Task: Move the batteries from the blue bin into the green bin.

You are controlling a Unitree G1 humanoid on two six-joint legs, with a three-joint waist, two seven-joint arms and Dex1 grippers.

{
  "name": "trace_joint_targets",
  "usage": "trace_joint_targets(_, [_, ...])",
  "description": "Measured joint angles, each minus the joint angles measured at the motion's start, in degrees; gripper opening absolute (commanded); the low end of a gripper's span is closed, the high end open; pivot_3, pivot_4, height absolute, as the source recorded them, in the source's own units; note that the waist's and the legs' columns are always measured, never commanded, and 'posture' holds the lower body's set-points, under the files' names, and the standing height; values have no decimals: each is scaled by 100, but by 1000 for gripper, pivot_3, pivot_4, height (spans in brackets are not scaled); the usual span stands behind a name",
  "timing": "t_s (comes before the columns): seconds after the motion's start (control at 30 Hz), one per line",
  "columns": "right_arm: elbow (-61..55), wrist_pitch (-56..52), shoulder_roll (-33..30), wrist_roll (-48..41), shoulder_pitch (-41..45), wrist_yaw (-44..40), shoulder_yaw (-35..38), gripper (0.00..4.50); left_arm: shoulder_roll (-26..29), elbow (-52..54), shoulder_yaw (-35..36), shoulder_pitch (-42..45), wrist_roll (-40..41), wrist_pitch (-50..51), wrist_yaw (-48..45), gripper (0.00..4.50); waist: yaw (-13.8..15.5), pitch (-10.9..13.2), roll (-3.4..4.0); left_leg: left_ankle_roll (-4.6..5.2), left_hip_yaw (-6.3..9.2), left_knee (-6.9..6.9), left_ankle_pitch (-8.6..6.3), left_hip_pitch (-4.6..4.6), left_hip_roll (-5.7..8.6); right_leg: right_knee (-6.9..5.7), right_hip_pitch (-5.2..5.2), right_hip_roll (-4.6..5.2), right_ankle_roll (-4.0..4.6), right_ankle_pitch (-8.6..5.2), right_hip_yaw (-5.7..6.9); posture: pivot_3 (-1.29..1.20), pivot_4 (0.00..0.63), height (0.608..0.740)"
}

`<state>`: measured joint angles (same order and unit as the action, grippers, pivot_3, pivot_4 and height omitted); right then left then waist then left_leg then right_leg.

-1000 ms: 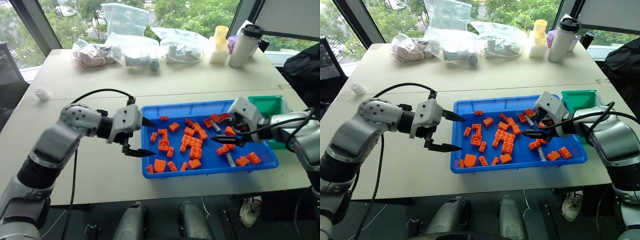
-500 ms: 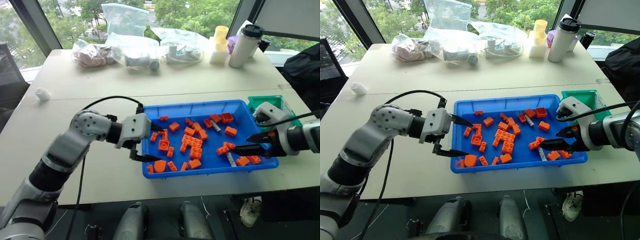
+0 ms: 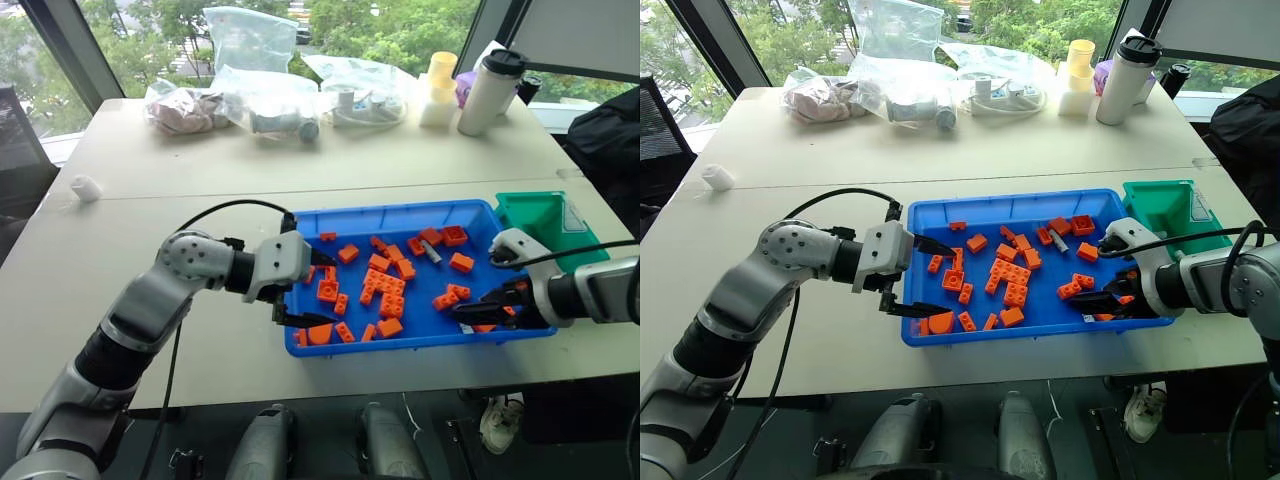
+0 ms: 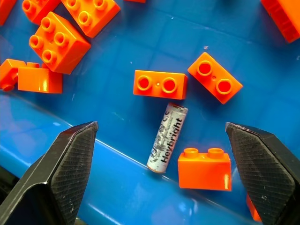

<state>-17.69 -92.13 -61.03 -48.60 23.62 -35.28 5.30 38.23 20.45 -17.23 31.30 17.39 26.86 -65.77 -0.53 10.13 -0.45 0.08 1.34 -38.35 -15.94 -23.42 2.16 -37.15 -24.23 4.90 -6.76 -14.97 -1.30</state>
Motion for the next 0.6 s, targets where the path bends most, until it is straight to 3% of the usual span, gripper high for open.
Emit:
trace_joint_targets(0.07, [-4, 9, 193, 64, -13, 100, -177, 4478, -19, 1, -4, 0, -9, 15, 10, 4500, -5, 0, 0, 0, 0, 0, 0, 0, 0, -1, 0, -1, 0, 0, 0, 0, 150, 740])
trace_joint_targets(0.17, [-19, 73, 208, 244, 5, 166, -307, 3166, -22, 4, -8, 1, -23, 30, 38, 4500, -2, -7, -9, 0, 3, 0, 0, 1, -1, 2, 2, -3, 0, 0, 1, 0, 150, 740])
trace_joint_targets(0.37, [-31, 239, 313, 497, 71, 185, -562, 58, -21, 16, -7, 1, -48, 42, 99, 4500, -6, -10, -14, 0, 4, 0, 0, 3, -1, 2, 5, -4, 0, 0, 1, 0, 150, 740])
trace_joint_targets(0.6, [-41, 239, 454, 615, 210, 176, -683, 20, -70, 26, -7, 23, -54, 43, 131, 4500, -6, -14, -20, 0, 5, 0, 0, 3, -2, 2, 5, -5, 0, 0, 1, 0, 150, 740])
